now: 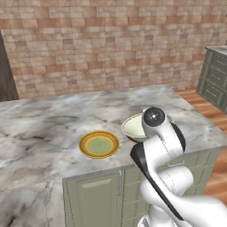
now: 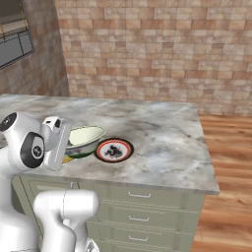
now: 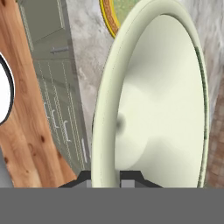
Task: Move the bowls from the cabinet to the plates on the dining table.
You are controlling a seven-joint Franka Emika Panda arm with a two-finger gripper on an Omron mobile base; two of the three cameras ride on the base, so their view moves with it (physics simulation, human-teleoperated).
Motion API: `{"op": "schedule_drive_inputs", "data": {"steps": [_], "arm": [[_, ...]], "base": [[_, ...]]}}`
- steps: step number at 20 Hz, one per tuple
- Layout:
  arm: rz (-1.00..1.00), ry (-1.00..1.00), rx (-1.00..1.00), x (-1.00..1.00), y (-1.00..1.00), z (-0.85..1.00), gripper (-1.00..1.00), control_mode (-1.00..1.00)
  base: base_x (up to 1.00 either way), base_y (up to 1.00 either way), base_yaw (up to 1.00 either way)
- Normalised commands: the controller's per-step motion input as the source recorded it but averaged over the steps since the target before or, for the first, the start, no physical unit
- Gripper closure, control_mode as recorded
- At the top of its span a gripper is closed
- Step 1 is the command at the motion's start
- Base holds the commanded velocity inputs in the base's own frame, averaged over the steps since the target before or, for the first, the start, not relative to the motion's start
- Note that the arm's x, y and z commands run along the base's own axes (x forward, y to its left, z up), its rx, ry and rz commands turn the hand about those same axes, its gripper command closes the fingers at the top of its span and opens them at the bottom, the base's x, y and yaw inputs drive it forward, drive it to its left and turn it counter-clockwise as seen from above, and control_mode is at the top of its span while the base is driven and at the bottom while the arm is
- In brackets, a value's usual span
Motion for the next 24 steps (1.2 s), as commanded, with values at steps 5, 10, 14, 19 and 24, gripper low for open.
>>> {"op": "schedule_drive_inputs", "data": {"steps": [5, 10, 14, 19, 24], "arm": [[0.00, -0.02, 0.00, 0.00, 0.22, -0.07, 1.00, -1.00], [0.01, -0.09, 0.00, 0.01, 0.15, -0.15, 1.00, -1.00], [0.02, -0.15, -0.03, 0.06, 0.10, -0.16, 1.00, -1.00], [0.00, -0.10, -0.01, 0.23, 0.13, -0.11, 1.00, -1.00], [0.00, -0.05, 0.00, 0.22, 0.15, -0.14, 1.00, -1.00]], "base": [[0.00, 0.00, 0.00], [0.00, 0.00, 0.00], [0.00, 0.00, 0.00], [0.00, 0.00, 0.00], [0.00, 0.00, 0.00]]}}
